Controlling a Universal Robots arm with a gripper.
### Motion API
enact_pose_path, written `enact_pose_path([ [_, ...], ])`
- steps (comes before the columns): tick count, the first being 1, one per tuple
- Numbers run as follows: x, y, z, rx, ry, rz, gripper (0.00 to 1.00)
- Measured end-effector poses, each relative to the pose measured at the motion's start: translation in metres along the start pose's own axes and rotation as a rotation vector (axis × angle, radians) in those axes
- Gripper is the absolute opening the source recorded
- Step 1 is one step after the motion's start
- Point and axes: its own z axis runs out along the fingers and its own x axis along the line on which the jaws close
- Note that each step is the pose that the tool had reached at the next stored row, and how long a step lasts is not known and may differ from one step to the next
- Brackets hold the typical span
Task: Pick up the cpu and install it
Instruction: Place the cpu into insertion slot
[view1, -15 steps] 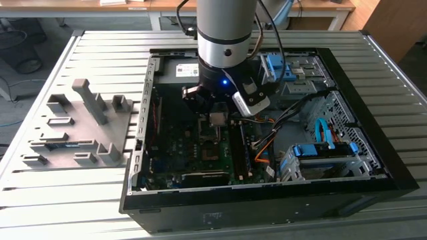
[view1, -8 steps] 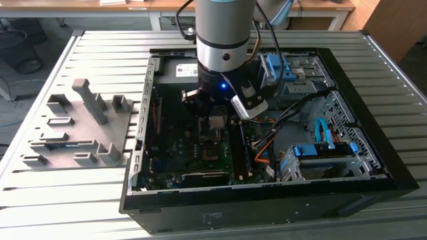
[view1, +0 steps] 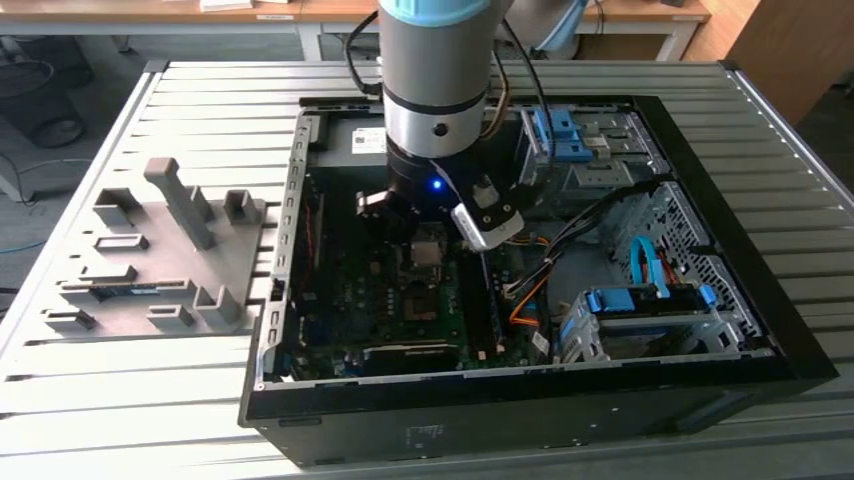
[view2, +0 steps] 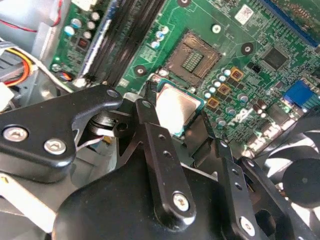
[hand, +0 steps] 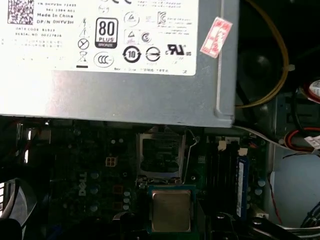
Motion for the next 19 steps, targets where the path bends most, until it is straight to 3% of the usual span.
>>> enact_pose_path([
  [5,0.0031,-0.0015,0.0073,0.0087,-0.0023,0.013,0.47],
  [11,0.0037,-0.0032,0.0161,0.0193,-0.0103,0.059,0.47],
  [19,0.0063,-0.0153,0.0299,0.0198,-0.0106,0.07,0.47],
])
